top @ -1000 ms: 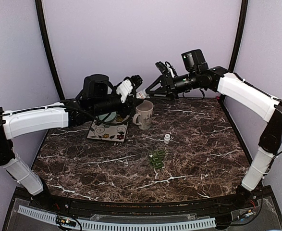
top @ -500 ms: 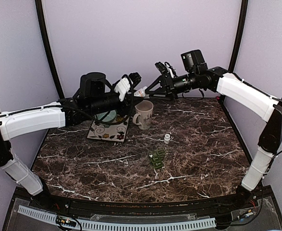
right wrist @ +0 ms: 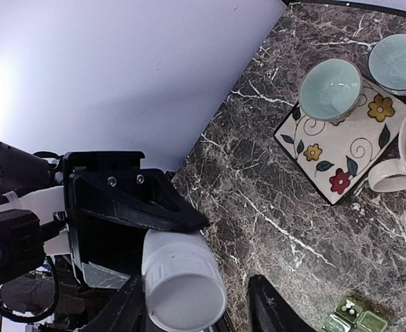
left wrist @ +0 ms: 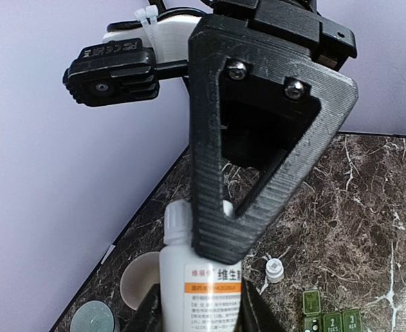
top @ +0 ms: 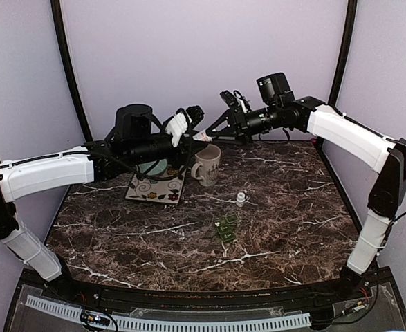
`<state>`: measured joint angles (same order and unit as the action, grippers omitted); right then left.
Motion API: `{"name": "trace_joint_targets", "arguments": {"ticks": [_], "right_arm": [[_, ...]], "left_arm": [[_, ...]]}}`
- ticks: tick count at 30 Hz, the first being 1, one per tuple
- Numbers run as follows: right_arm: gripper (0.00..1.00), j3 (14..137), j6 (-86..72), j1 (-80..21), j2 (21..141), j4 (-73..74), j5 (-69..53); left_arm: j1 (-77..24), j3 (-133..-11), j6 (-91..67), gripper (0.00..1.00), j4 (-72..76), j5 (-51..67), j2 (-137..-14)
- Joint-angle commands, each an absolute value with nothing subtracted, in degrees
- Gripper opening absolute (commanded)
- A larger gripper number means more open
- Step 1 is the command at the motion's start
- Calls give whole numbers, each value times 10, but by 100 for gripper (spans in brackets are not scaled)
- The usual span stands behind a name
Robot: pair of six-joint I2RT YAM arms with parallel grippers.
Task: Sort the pills into containers
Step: Screw the lid of the pill bottle onto the pill bottle, then place the pill bottle at the center of the board.
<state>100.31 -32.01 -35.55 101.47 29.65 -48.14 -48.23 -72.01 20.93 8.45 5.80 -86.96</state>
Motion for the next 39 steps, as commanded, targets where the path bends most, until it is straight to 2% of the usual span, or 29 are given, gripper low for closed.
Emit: {"name": "trace_joint_targets", "arguments": {"ticks": [1, 6, 13, 20, 23, 25, 28, 32, 36, 39], "right_arm": [[49, 1032, -321, -352, 1025, 279, -491], [47, 1036, -320, -352, 1032, 280, -494], [29, 1032, -320, -352, 1032, 280, -500], [1, 1023, -321, -353, 1025, 277, -504], [0, 1015, -324, -353, 1018, 272, -503], [0, 1012, -325, -354, 1014, 271, -499], [0, 1008, -327, -353, 1008, 267, -489], [0, 1009, -326, -353, 1001, 268, -473], [0, 1011, -318, -351, 998, 278, -450], [0, 1012, -313, -351, 996, 284, -433]], "left_arm": [[-484, -741, 208, 0, 81, 78, -860], [-484, -742, 209, 0, 81, 78, -865], [-484, -751, 213, 0, 81, 73, -876], [-484, -757, 212, 0, 81, 64, -883], [-484, -754, 207, 1, 86, 52, -883], [-484, -748, 203, 9, 92, 47, -879], [-484, -737, 199, 33, 99, 45, -871], [-484, -723, 191, 60, 100, 42, -859], [-484, -701, 180, 75, 102, 35, -840], [-484, -688, 172, 80, 103, 31, -830]]}}
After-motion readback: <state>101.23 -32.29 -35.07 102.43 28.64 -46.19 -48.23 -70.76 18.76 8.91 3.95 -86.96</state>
